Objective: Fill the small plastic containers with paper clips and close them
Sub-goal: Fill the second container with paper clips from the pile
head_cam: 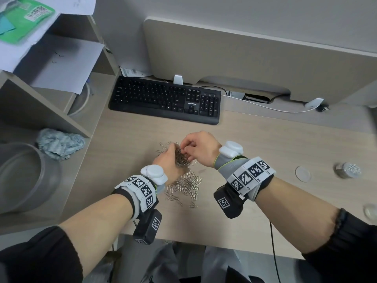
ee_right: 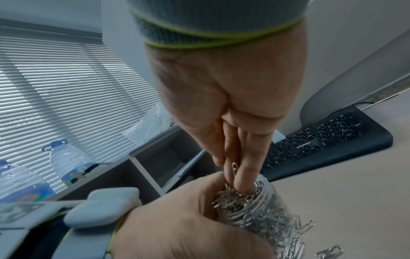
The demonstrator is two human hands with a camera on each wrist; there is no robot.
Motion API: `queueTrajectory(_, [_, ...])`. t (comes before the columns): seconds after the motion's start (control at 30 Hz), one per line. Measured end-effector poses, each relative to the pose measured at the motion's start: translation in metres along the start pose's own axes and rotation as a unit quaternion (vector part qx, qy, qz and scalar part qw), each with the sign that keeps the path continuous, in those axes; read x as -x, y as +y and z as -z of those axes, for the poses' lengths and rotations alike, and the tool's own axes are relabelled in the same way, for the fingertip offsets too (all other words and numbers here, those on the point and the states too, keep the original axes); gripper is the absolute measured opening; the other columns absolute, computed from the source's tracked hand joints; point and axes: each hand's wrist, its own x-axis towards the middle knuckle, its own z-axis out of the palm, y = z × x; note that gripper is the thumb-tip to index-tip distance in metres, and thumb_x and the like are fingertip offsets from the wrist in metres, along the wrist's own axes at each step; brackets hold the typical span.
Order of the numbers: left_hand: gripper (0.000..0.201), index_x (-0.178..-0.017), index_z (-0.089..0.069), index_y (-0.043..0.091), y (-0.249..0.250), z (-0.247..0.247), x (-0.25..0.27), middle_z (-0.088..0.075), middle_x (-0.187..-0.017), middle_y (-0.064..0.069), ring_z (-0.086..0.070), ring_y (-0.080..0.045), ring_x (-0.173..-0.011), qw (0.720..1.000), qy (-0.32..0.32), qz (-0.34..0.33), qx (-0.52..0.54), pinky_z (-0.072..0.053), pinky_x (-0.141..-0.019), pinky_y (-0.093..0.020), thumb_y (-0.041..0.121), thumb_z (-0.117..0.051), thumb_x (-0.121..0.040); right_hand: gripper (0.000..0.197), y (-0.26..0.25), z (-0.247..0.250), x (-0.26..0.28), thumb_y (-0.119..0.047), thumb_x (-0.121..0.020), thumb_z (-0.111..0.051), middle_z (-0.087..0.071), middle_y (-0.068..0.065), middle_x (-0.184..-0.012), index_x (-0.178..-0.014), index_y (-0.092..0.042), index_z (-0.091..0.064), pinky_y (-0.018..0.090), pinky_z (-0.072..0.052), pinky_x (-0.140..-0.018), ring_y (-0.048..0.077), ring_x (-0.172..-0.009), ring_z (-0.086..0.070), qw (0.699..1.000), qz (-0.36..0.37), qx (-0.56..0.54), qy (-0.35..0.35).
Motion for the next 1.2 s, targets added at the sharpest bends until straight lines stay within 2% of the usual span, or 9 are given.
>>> queueTrajectory(0.2, [0.071, -0.126, -0.04, 0.024, 0.0, 0.003, 0.001, -0.065, -0.109, 0.002, -0.064, -0.026, -0.092, 1.0, 0.005, 0.0, 0.009, -0.054, -0.077, -0.038, 0.043, -0.078, -0.068, 0.033, 0.002, 0.003, -0.003, 0.003, -0.087, -0.052, -0.073, 0.007, -0.08, -0.074, -0.025, -0.063, 0.043, -0.059, -0.074, 0.035, -0.076, -0.069, 0.999, 0.011, -0.023, 0.029])
queueTrajectory(0.27, [0.073, -0.128, -0.04, 0.023, 0.0, 0.005, 0.002, -0.065, -0.108, 0.001, -0.063, -0.026, -0.092, 1.0, 0.011, 0.0, 0.007, -0.053, -0.077, -0.036, 0.041, -0.078, -0.069, 0.019, 0.005, 0.005, -0.006, -0.003, -0.087, -0.058, -0.066, 0.0, -0.077, -0.084, -0.019, -0.067, 0.034, -0.053, -0.071, 0.022, -0.066, -0.061, 0.998, 0.017, 0.014, 0.059])
queueTrajectory(0.33, [0.074, -0.13, -0.039, 0.022, 0.0, 0.006, 0.003, -0.064, -0.107, 0.001, -0.062, -0.026, -0.093, 1.0, 0.014, -0.001, 0.008, -0.051, -0.077, -0.035, 0.04, -0.078, -0.071, 0.012, 0.011, 0.005, -0.008, -0.016, -0.087, -0.066, -0.059, -0.003, -0.084, -0.099, -0.015, -0.066, 0.033, -0.049, -0.077, 0.015, -0.073, -0.054, 0.995, 0.019, 0.07, 0.074])
queueTrajectory(0.43, [0.073, -0.132, -0.037, 0.022, 0.001, 0.008, 0.005, -0.063, -0.108, 0.001, -0.062, -0.027, -0.095, 1.0, 0.011, -0.004, 0.012, -0.049, -0.078, -0.035, 0.04, -0.077, -0.073, 0.049, 0.022, -0.002, -0.01, -0.042, -0.081, -0.072, -0.053, 0.001, -0.11, -0.119, -0.016, -0.054, 0.035, -0.045, -0.088, 0.018, -0.096, -0.054, 0.987, -0.014, 0.152, 0.043])
queueTrajectory(0.53, [0.07, -0.129, -0.039, 0.023, 0.004, 0.008, 0.006, -0.062, -0.105, 0.002, -0.061, -0.027, -0.094, 1.0, 0.014, -0.016, 0.01, -0.049, -0.078, -0.035, 0.04, -0.077, -0.073, 0.061, 0.029, -0.007, -0.01, -0.048, -0.079, -0.072, -0.058, 0.001, -0.113, -0.126, -0.017, -0.049, 0.035, -0.045, -0.087, 0.021, -0.102, -0.057, 0.985, -0.045, 0.164, 0.002])
queueTrajectory(0.7, [0.067, -0.126, -0.038, 0.024, 0.002, 0.008, 0.007, -0.063, -0.101, 0.002, -0.062, -0.026, -0.091, 1.0, 0.013, -0.018, 0.007, -0.05, -0.077, -0.036, 0.039, -0.077, -0.073, 0.043, 0.036, -0.008, -0.011, -0.051, -0.083, -0.068, -0.067, -0.002, -0.098, -0.112, -0.021, -0.057, 0.029, -0.046, -0.074, 0.018, -0.086, -0.062, 0.994, -0.047, 0.099, 0.001])
queueTrajectory(0.87, [0.067, -0.125, -0.039, 0.026, 0.0, 0.005, 0.007, -0.063, -0.103, 0.004, -0.061, -0.024, -0.091, 0.999, 0.023, -0.03, -0.001, -0.05, -0.078, -0.036, 0.041, -0.078, -0.073, 0.016, 0.036, -0.007, -0.014, -0.035, -0.092, -0.061, -0.068, 0.001, -0.079, -0.087, -0.02, -0.062, 0.038, -0.055, -0.071, 0.023, -0.073, -0.065, 0.996, -0.044, 0.071, 0.016])
queueTrajectory(1.1, [0.064, -0.124, -0.042, 0.027, -0.021, 0.011, 0.01, -0.065, -0.109, 0.005, -0.063, -0.024, -0.097, 1.0, 0.028, -0.015, -0.001, -0.049, -0.08, -0.033, 0.038, -0.079, -0.073, 0.035, 0.047, -0.009, -0.017, -0.051, -0.088, -0.058, -0.073, 0.01, -0.083, -0.088, -0.015, -0.063, 0.041, -0.06, -0.064, 0.028, -0.067, -0.072, 0.995, -0.095, 0.004, 0.033])
queueTrajectory(1.2, [0.067, -0.125, -0.041, 0.025, -0.034, 0.017, 0.011, -0.066, -0.112, 0.003, -0.064, -0.025, -0.098, 0.999, 0.037, 0.012, -0.001, -0.051, -0.082, -0.035, 0.04, -0.08, -0.073, 0.029, 0.063, -0.016, -0.021, -0.048, -0.088, -0.057, -0.07, 0.006, -0.082, -0.084, -0.019, -0.058, 0.041, -0.059, -0.069, 0.026, -0.068, -0.069, 0.987, -0.124, 0.099, 0.02])
